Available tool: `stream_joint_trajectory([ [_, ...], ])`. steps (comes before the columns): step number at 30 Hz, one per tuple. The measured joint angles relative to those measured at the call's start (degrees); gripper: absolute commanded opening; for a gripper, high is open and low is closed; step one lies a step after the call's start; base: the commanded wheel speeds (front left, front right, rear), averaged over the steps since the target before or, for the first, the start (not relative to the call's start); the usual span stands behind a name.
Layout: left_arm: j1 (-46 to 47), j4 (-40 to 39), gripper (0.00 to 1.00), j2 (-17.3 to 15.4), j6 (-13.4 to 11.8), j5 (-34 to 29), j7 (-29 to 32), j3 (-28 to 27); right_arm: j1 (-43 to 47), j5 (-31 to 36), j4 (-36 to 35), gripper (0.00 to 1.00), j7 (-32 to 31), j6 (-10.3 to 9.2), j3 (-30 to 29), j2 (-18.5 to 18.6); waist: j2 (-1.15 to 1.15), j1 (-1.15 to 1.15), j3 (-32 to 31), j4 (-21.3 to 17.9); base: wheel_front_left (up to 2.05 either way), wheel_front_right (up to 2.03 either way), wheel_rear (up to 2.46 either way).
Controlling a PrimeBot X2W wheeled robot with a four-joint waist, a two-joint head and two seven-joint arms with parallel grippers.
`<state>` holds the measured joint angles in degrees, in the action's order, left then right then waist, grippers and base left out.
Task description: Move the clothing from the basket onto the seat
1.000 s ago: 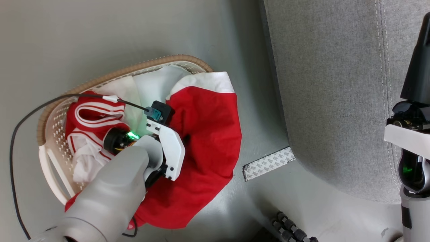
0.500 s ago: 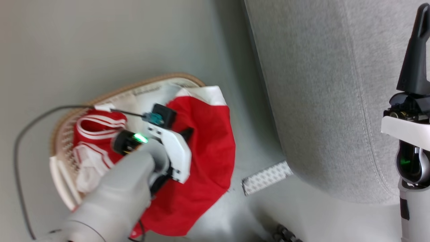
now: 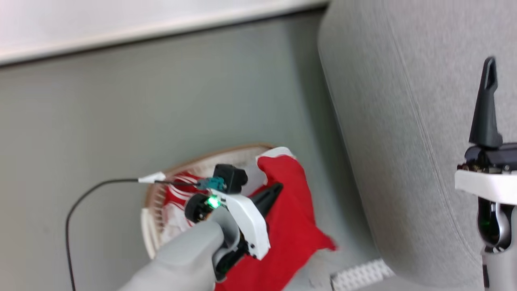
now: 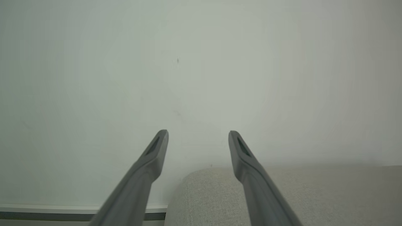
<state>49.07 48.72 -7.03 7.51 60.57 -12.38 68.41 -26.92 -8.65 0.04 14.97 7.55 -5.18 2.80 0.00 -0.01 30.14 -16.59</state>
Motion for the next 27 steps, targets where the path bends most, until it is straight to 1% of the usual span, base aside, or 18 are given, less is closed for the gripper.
stream_joint_trajectory([
  [8, -3.4, -4.5, 0.00, -0.1, 0.0, 2.0, -2.4, 0.3, 4.0, 0.3, 2.1, 1.00, 0.0, 0.00, -0.2, 2.3, 0.00, 0.00, -10.2, 5.1, 0.00, 0.00, 0.00],
  [14, -6.1, -7.7, 0.00, -0.9, 0.0, 1.2, -2.7, -1.5, 6.7, 0.0, 3.5, 1.00, 0.0, 0.00, 0.0, 4.0, 0.00, -0.01, -17.0, 8.2, 0.00, 0.00, 0.00],
  [18, -8.5, -8.6, 0.00, -1.5, -0.2, 0.1, -2.7, -3.3, 7.7, -0.5, 4.0, 1.00, 0.0, 0.00, 0.6, 4.3, 0.00, -0.01, -20.7, 9.7, 0.00, 0.00, 0.00],
  [19, -9.2, -8.5, 0.12, -1.5, -0.6, 0.1, -2.7, -3.6, 8.0, -0.6, 4.0, 1.00, 0.0, 0.00, 0.6, 4.4, 0.00, -0.01, -21.5, 10.0, 0.00, 0.00, 0.00],
  [20, -9.8, -8.3, 0.76, -1.6, -0.8, 0.0, -2.7, -3.6, 8.3, -0.6, 4.1, 1.00, 0.0, 0.00, 0.6, 4.5, 0.00, -0.01, -22.2, 10.3, 0.00, 0.00, 0.00],
  [21, -10.4, -8.2, 1.00, -1.7, -1.0, 0.0, -2.7, -4.0, 8.6, -0.6, 4.1, 1.00, 0.0, 0.00, 0.6, 4.6, 0.00, -0.01, -22.8, 10.6, 0.00, 0.00, 0.00],
  [26, -11.5, -9.6, 1.00, -3.0, -1.6, -1.5, -2.7, -7.0, 10.0, -1.0, 4.4, 1.00, 0.0, 0.00, 0.5, 5.0, 0.00, -0.01, -25.0, 11.7, 0.00, 0.00, 0.00],
  [27, -11.7, -10.4, 1.00, -3.4, -2.0, -2.1, -2.7, -8.0, 10.3, -1.1, 4.5, 1.00, 0.0, 0.00, 0.4, 5.1, 0.00, -0.01, -25.3, 11.9, 0.00, 0.00, 0.00],
])
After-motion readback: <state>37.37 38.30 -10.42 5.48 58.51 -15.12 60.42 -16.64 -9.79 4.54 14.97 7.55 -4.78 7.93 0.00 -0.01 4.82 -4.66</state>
